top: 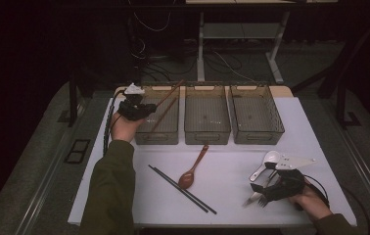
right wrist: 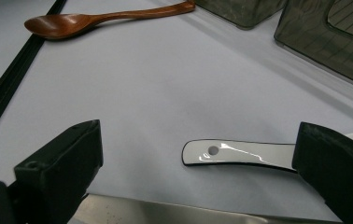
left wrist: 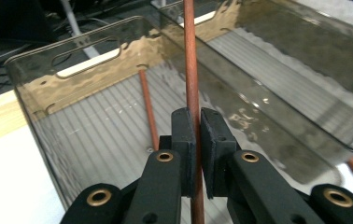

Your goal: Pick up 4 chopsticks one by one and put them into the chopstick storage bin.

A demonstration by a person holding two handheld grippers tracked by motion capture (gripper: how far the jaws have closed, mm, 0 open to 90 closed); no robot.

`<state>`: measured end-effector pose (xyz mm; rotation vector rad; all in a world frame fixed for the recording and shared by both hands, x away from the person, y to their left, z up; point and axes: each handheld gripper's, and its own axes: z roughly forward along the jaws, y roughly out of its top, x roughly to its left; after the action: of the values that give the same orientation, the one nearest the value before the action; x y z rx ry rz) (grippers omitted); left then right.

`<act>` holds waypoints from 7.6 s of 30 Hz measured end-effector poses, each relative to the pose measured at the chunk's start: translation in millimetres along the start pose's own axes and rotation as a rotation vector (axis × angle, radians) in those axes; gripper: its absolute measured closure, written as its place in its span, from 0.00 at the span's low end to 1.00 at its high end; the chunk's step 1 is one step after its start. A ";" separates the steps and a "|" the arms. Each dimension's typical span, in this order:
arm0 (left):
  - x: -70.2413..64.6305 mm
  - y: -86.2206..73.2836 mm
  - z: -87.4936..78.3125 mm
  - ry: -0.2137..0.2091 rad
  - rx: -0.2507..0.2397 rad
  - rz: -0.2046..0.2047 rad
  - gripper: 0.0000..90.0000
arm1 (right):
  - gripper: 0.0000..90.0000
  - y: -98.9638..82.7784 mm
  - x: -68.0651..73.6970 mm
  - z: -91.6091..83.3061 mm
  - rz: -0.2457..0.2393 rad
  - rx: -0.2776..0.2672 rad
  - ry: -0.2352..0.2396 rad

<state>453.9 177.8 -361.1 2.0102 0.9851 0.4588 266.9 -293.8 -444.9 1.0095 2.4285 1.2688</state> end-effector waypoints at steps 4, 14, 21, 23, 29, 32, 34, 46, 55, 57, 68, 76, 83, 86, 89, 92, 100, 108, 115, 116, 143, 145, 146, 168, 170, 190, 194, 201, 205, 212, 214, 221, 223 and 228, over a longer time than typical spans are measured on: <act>4.4 -4.7 8.6 0.012 0.018 -0.020 0.93 | 0.02 0.0 0.0 0.0 -0.001 0.000 0.000; 6.3 -11.9 21.3 0.030 0.067 -0.052 0.93 | 0.02 0.0 0.0 -0.6 0.000 -0.002 0.002; 7.5 -14.5 23.6 0.026 0.085 -0.072 0.92 | 0.02 0.0 0.1 -0.7 0.000 -0.002 0.002; 7.6 -13.9 22.9 0.020 0.076 -0.071 0.88 | 0.02 0.0 0.2 -0.6 -0.001 -0.001 0.003; 5.6 -11.9 20.1 0.012 0.061 -0.065 0.78 | 0.02 -0.1 0.2 -0.5 -0.002 -0.001 0.003; 3.4 -10.4 17.9 0.000 0.057 -0.057 0.75 | 0.02 -0.1 0.2 -0.4 -0.003 0.001 0.003; 1.4 -9.0 16.0 -0.009 0.051 -0.052 0.71 | 0.02 -0.1 0.2 -0.5 -0.001 -0.001 0.003; -17.3 -9.7 0.5 -0.093 0.028 -0.023 0.51 | 0.02 -0.1 0.3 -0.8 -0.001 0.000 0.002; -40.8 -19.9 -14.9 -0.149 0.028 0.025 0.42 | 0.02 0.0 0.2 -0.6 -0.002 0.001 0.002; -47.0 -23.6 -17.9 -0.162 0.031 0.031 0.42 | 0.02 -0.1 0.4 -0.3 -0.005 0.002 0.002; -75.8 -53.8 -30.5 -0.214 0.056 0.071 0.41 | 0.02 0.1 0.4 -0.8 -0.002 0.002 0.002; -85.3 -75.6 -33.8 -0.239 0.106 0.089 0.51 | 0.02 0.2 0.5 -0.9 -0.002 0.001 0.002; -91.1 -91.9 -35.9 -0.209 0.147 0.097 0.77 | 0.02 0.2 0.5 -1.3 -0.002 0.000 0.003; -94.2 -98.3 -36.4 -0.196 0.165 0.107 0.86 | 0.02 0.2 0.6 -1.3 -0.002 0.000 0.003; -96.5 -102.6 -36.2 -0.177 0.185 0.123 0.92 | 0.02 0.2 0.8 -1.3 -0.002 0.000 0.003; -97.0 -104.6 -35.1 -0.170 0.194 0.123 0.97 | 0.02 0.3 0.9 -1.4 -0.004 -0.001 0.002; -95.8 -110.3 -28.5 -0.168 0.234 0.110 0.99 | 0.02 0.3 0.8 -1.3 -0.004 -0.002 0.003; -94.8 -115.5 -27.0 -0.154 0.278 0.117 0.99 | 0.02 0.3 0.9 -1.5 -0.005 -0.002 0.003; -92.6 -117.3 -28.7 -0.149 0.280 0.111 0.99 | 0.02 0.3 0.9 -1.5 -0.006 -0.003 0.005; -92.5 -117.6 -29.2 -0.147 0.279 0.111 0.99 | 0.02 0.3 0.9 -1.5 -0.006 -0.003 0.005; -85.4 -130.1 -50.2 -0.113 0.295 0.097 0.99 | 0.02 0.2 0.9 -1.4 -0.005 -0.005 0.005; -85.4 -131.2 -52.1 -0.108 0.297 0.098 0.99 | 0.02 0.2 0.9 -1.4 -0.004 -0.006 0.005; -85.3 -131.9 -53.2 -0.108 0.298 0.096 0.99 | 0.02 0.2 0.9 -1.4 -0.005 -0.005 0.005; -85.0 -139.8 -67.5 -0.088 0.269 0.089 0.87 | 0.02 0.3 1.3 -0.9 -0.005 -0.003 0.004; -87.7 -137.3 -68.8 -0.103 0.245 0.086 0.82 | 0.02 0.3 1.0 -1.0 -0.005 -0.004 0.004; -152.4 -111.7 -53.4 -0.417 0.137 0.186 0.54 | 0.02 0.1 0.9 0.0 -0.008 0.003 0.007; -163.0 -111.1 -48.3 -0.475 0.139 0.203 0.51 | 0.02 0.2 0.9 0.0 -0.010 0.008 0.008; -181.2 -113.1 -40.6 -0.565 0.136 0.231 0.51 | 0.02 0.1 1.0 0.5 -0.008 0.009 0.008; -190.3 -115.9 -35.3 -0.599 0.153 0.259 0.51 | 0.02 0.1 1.0 0.6 -0.009 0.009 0.009; -201.4 -121.5 -28.5 -0.635 0.187 0.311 0.53 | 0.02 0.1 0.9 0.5 -0.009 0.008 0.010; -203.4 -122.8 -27.2 -0.641 0.196 0.327 0.53 | 0.02 0.1 1.0 0.6 -0.010 0.009 0.010; -209.5 -126.9 -24.2 -0.646 0.229 0.391 0.57 | 0.02 0.2 1.0 0.3 -0.009 0.008 0.010; -211.2 -127.5 -23.6 -0.642 0.232 0.404 0.58 | 0.02 0.2 1.1 0.3 -0.009 0.008 0.010; -212.5 -128.5 -22.8 -0.622 0.236 0.439 0.62 | 0.02 0.2 1.0 0.2 -0.009 0.008 0.010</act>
<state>245.6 68.8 -444.5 2.3708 0.2195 -0.0778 266.4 -293.0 -444.7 0.9952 2.4451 1.2656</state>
